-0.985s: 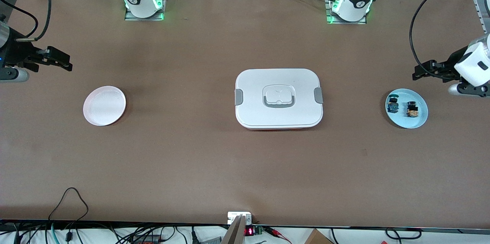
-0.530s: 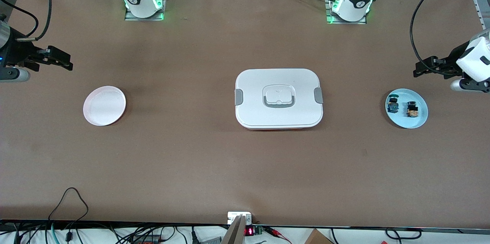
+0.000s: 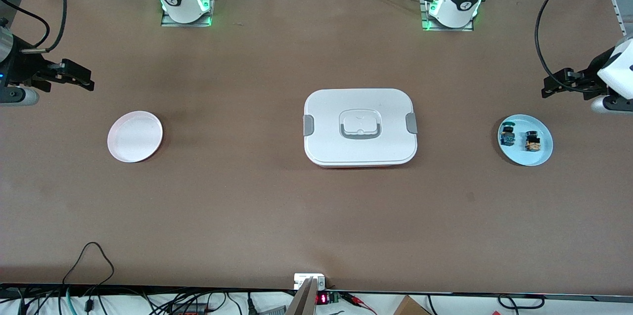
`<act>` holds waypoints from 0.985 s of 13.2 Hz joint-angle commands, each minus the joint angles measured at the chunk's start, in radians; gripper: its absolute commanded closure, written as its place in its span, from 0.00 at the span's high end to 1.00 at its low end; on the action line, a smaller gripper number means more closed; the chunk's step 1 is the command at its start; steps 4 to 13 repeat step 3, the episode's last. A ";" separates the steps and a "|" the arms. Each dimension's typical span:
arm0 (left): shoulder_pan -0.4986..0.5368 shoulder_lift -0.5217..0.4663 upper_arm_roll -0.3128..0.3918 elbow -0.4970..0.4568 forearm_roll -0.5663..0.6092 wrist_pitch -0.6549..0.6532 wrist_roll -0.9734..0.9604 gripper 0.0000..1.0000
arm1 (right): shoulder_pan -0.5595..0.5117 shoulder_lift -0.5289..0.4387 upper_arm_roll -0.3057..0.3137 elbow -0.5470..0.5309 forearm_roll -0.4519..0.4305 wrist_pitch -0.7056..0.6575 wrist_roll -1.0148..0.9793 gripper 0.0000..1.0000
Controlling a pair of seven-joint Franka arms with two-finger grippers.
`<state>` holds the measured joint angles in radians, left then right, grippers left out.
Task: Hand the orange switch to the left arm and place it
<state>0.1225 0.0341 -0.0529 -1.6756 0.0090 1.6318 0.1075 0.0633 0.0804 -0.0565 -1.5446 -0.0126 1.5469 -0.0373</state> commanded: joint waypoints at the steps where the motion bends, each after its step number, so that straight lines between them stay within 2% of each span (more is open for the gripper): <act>1: 0.000 0.000 -0.002 0.017 0.020 -0.021 -0.005 1.00 | 0.000 -0.008 0.010 0.009 -0.010 -0.015 0.011 1.00; 13: 0.000 0.000 -0.002 0.017 0.020 -0.023 -0.005 1.00 | -0.003 -0.008 0.006 0.009 -0.009 -0.014 0.002 1.00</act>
